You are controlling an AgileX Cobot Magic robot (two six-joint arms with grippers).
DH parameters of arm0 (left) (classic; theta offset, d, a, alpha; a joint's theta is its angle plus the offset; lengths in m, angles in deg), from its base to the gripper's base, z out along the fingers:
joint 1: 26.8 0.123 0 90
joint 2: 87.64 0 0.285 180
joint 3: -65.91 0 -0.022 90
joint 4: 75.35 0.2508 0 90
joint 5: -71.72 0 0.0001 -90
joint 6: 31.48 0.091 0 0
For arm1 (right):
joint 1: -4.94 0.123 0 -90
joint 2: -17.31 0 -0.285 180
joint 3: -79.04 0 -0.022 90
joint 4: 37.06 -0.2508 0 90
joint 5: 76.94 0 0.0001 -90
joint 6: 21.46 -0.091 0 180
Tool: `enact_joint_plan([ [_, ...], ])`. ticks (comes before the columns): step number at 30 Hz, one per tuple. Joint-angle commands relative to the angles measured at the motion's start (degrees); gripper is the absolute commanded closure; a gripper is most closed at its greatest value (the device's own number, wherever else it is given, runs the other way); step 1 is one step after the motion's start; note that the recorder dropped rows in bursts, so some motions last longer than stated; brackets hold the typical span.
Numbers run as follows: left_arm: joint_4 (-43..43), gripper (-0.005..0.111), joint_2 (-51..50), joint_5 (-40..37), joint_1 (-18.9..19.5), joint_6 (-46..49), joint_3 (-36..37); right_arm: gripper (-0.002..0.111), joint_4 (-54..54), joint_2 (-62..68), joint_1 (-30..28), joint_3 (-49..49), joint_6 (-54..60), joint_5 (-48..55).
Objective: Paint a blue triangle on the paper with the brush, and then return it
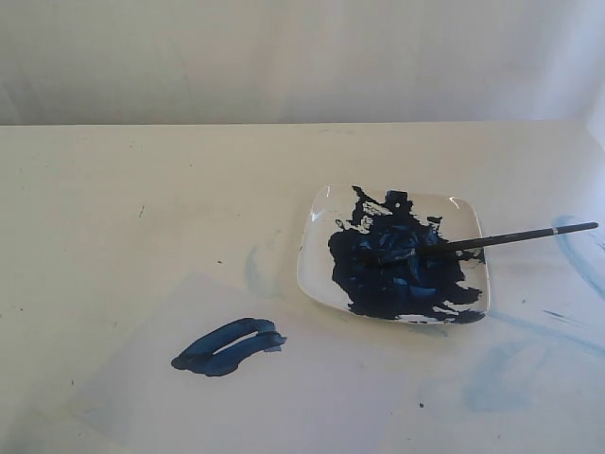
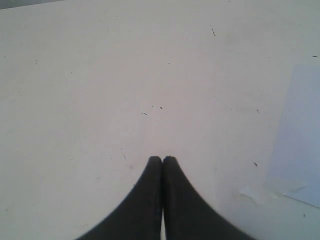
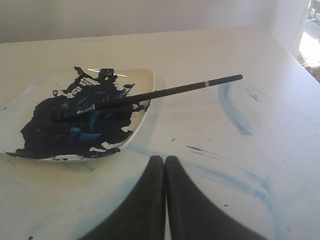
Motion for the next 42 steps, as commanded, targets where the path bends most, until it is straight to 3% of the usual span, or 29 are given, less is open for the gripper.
enact_joint_plan([
  [1,-0.2,0.107,0.2,0.0,0.1,0.0,0.2,0.108,-0.4,-0.3,0.2,0.0,0.3,-0.8],
  [42,-0.2,0.107,0.2,1.0,-0.2,0.0,0.2,0.108,-0.4,-0.3,0.2,0.0,0.3,-0.8],
])
